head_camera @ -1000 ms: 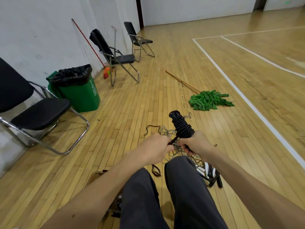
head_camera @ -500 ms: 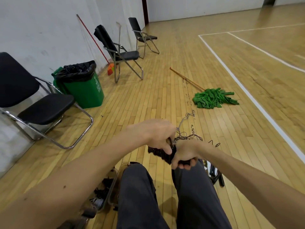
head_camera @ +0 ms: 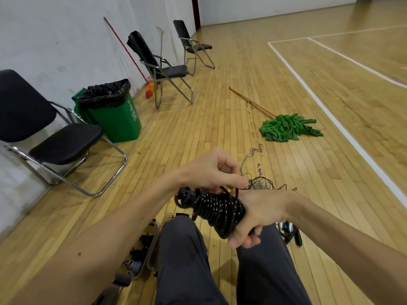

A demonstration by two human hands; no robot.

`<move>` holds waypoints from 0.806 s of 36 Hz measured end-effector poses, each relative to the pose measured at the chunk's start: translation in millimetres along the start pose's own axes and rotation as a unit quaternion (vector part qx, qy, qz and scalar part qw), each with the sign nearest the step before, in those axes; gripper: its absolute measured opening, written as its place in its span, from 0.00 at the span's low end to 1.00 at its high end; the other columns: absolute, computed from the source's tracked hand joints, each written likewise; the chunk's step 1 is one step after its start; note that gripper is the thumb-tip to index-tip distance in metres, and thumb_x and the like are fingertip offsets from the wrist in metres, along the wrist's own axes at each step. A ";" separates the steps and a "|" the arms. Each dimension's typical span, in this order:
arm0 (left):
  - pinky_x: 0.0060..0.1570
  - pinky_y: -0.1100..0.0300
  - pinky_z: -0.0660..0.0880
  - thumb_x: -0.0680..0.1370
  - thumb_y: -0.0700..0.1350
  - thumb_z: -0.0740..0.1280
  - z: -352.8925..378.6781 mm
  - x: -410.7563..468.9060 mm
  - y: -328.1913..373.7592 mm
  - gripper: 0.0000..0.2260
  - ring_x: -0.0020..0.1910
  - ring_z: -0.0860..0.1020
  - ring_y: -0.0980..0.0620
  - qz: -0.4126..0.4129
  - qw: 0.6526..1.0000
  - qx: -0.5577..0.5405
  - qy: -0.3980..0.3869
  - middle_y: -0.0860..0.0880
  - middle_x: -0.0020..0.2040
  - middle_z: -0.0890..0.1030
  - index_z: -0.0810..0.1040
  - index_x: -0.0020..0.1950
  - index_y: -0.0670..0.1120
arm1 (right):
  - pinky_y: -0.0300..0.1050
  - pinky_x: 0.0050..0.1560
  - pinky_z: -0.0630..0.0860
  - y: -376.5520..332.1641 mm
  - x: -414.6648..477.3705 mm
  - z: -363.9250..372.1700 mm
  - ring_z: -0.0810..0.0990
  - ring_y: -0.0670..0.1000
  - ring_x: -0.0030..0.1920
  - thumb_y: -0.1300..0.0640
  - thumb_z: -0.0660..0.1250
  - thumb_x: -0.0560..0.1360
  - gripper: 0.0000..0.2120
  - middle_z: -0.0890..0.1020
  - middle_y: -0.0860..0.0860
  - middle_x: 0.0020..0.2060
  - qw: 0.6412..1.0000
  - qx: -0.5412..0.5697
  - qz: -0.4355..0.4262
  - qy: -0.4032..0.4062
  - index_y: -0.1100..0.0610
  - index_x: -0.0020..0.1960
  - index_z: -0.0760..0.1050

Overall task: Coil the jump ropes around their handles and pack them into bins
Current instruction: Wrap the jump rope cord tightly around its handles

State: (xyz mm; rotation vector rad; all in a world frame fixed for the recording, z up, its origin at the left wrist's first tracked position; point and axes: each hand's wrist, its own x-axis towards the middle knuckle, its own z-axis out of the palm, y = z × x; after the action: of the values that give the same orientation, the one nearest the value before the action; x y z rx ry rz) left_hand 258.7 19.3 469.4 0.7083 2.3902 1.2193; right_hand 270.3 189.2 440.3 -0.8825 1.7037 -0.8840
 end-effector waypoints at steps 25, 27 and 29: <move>0.36 0.61 0.72 0.85 0.46 0.59 31.6 -23.0 -67.1 0.11 0.31 0.71 0.54 -0.131 0.982 -0.108 0.086 0.51 0.32 0.70 0.79 0.60 0.43 | 0.36 0.24 0.63 44.9 12.3 -27.5 0.73 0.48 0.29 0.60 0.74 0.74 0.05 0.77 0.54 0.32 0.945 0.140 -0.005 0.294 0.62 0.44 0.80; 0.34 0.61 0.71 0.85 0.45 0.59 34.8 -22.4 -66.6 0.11 0.32 0.72 0.56 -0.146 0.980 -0.102 0.090 0.51 0.36 0.73 0.78 0.61 0.44 | 0.37 0.24 0.62 48.9 17.3 -27.2 0.72 0.49 0.29 0.60 0.75 0.73 0.08 0.77 0.54 0.31 0.934 0.122 0.005 0.336 0.54 0.37 0.80; 0.32 0.61 0.70 0.86 0.45 0.58 38.1 -21.0 -67.2 0.11 0.32 0.72 0.57 -0.157 0.978 -0.096 0.102 0.51 0.40 0.75 0.77 0.61 0.44 | 0.39 0.25 0.64 54.3 25.2 -26.7 0.72 0.49 0.28 0.62 0.74 0.72 0.11 0.77 0.52 0.29 0.919 0.116 0.019 0.376 0.52 0.33 0.79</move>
State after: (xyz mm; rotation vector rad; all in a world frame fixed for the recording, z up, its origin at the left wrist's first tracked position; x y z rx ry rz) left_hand 277.7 -2.2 394.7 0.1419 2.3824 1.4112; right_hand 230.2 196.9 389.1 -0.3490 2.1786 -1.4893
